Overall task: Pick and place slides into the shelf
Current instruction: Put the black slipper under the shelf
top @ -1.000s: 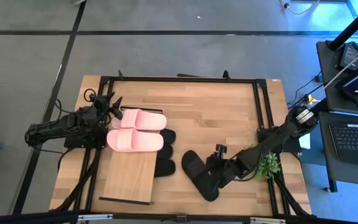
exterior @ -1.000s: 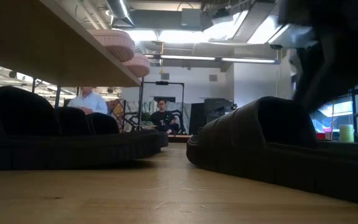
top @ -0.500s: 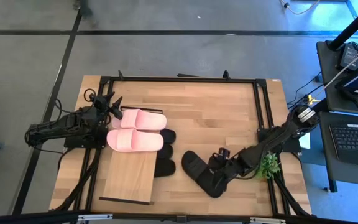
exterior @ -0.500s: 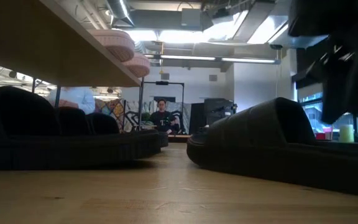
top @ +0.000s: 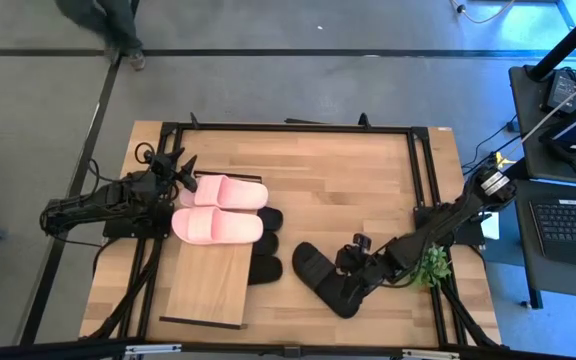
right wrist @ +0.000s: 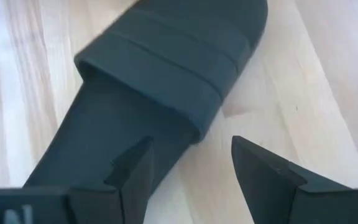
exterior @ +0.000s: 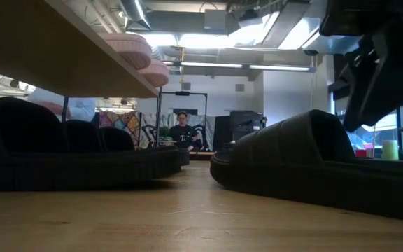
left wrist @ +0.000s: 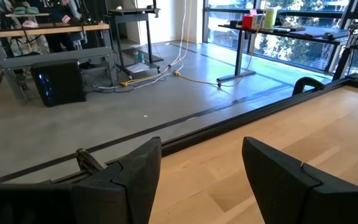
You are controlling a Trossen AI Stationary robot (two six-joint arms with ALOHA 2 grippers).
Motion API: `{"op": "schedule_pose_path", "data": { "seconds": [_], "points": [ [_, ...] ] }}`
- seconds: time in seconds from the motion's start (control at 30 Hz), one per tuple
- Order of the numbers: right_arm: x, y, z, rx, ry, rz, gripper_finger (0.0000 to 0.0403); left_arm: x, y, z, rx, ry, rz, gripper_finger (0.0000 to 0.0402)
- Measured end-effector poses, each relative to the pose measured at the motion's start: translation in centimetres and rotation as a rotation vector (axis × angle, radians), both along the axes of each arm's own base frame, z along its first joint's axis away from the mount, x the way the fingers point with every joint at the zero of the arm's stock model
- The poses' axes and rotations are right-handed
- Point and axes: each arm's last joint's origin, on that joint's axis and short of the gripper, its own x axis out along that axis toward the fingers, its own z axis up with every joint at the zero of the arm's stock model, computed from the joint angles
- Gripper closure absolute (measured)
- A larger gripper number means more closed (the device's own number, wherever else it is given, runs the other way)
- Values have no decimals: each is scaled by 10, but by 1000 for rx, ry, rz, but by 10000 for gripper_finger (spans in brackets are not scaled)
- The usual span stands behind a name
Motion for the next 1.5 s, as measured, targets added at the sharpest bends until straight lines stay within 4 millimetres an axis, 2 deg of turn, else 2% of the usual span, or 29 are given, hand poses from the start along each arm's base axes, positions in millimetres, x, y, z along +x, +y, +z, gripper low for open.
{"op": "schedule_pose_path", "data": {
  "seconds": [0.43,0.77,0.9,1.17,1.37,1.5],
  "points": [
    [13,8,-21,-32,-38,4,189,0,0,0,-1,-1,0,185],
    [22,14,-19,38,-136,-3,189,0,0,0,-2,-2,-1,185],
    [24,11,-20,7,-130,25,189,0,0,0,-2,-2,-2,185],
    [30,0,-24,-65,-146,-43,189,0,0,0,-2,-1,-3,185],
    [34,3,-40,-85,-121,-40,194,0,0,0,-2,-1,-3,185],
    [39,6,-54,-88,-128,-49,220,0,0,0,-2,-1,-3,185]
  ]
}}
